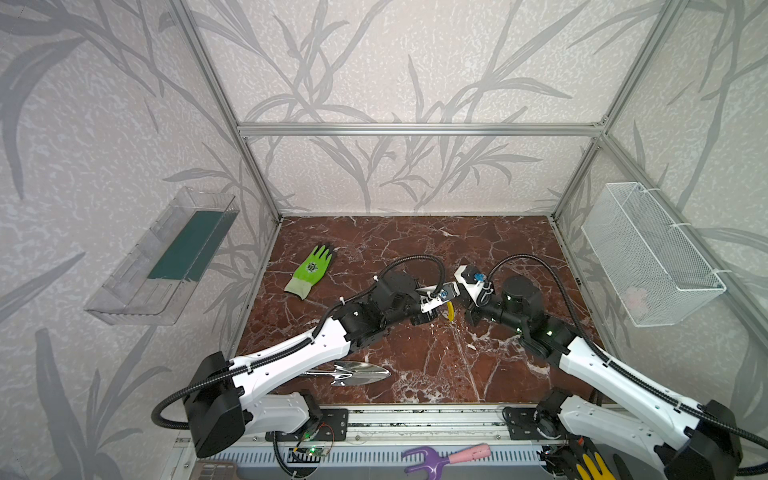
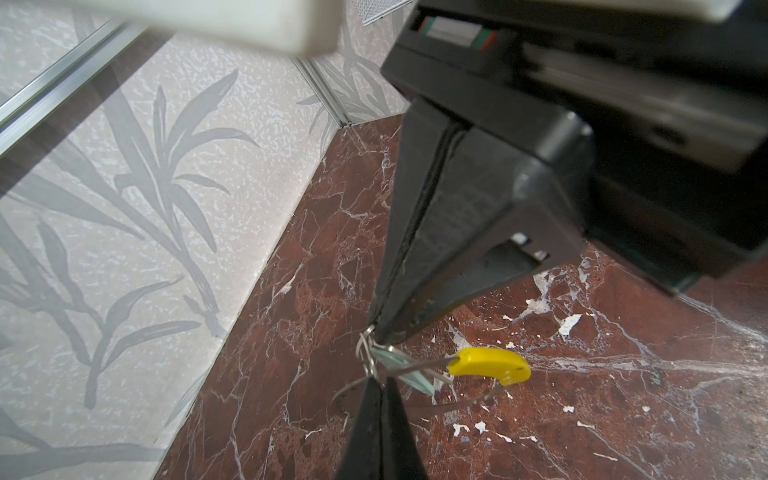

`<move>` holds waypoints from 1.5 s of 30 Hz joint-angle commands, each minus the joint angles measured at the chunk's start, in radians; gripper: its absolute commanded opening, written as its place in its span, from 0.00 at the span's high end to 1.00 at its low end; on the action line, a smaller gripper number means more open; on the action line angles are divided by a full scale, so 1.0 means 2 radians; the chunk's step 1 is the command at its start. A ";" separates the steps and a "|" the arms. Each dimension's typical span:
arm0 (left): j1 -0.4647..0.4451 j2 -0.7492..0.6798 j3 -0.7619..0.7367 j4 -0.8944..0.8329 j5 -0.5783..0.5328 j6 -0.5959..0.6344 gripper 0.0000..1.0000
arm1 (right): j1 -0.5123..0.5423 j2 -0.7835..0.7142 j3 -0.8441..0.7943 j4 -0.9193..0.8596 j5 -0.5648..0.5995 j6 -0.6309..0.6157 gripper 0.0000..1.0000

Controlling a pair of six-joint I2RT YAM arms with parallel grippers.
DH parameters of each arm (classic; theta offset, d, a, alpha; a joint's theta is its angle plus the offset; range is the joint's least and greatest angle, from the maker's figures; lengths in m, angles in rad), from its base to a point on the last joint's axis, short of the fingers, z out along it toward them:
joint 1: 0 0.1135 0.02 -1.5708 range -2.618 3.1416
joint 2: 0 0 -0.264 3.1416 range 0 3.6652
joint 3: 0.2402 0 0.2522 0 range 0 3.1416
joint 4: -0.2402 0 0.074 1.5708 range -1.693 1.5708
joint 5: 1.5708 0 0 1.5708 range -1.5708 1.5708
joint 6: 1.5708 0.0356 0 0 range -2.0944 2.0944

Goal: Put the keys on the keyring

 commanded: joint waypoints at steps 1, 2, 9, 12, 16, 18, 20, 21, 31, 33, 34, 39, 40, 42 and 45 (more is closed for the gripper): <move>-0.001 -0.020 -0.009 0.004 0.031 0.005 1.00 | -0.004 -0.002 0.011 -0.004 0.015 0.005 1.00; 0.002 -0.022 -0.011 0.006 0.034 0.001 1.00 | -0.005 -0.003 0.010 -0.002 0.014 0.005 1.00; 0.026 -0.033 -0.013 0.017 0.083 -0.028 1.00 | -0.030 -0.005 -0.015 0.015 -0.052 0.008 1.00; 0.036 -0.033 -0.013 0.016 0.116 -0.039 1.00 | -0.046 -0.009 -0.021 0.020 -0.082 0.010 0.97; 0.045 -0.030 -0.013 0.019 0.147 -0.051 1.00 | -0.058 -0.007 -0.011 -0.001 -0.118 0.000 0.85; 0.052 -0.031 -0.014 0.025 0.163 -0.061 1.00 | -0.070 -0.011 -0.005 -0.019 -0.134 -0.012 0.73; 0.060 -0.031 -0.014 0.027 0.179 -0.068 1.00 | -0.084 -0.023 -0.006 -0.023 -0.152 -0.022 0.68; 0.062 -0.031 -0.014 0.028 0.186 -0.069 1.00 | -0.092 -0.029 -0.006 -0.024 -0.164 -0.028 0.67; 0.082 -0.022 -0.007 0.043 0.240 -0.086 1.00 | -0.114 -0.041 0.013 -0.023 -0.302 -0.076 0.66; 0.083 -0.019 -0.005 0.045 0.245 -0.086 1.00 | -0.114 -0.034 0.015 -0.008 -0.313 -0.069 0.66; 0.083 -0.018 -0.004 0.045 0.247 -0.086 1.00 | -0.114 -0.030 0.016 -0.003 -0.319 -0.066 0.67; 0.084 -0.015 -0.002 0.049 0.257 -0.089 1.00 | -0.114 -0.007 0.024 0.018 -0.325 -0.059 0.69; 0.085 -0.014 -0.002 0.051 0.257 -0.089 1.00 | -0.114 -0.005 0.023 0.023 -0.324 -0.059 0.70; 0.084 -0.014 -0.002 0.053 0.258 -0.090 1.00 | -0.114 -0.001 0.022 0.028 -0.321 -0.059 0.71; 0.084 -0.012 -0.002 0.054 0.261 -0.090 1.00 | -0.114 0.002 0.021 0.032 -0.319 -0.063 0.73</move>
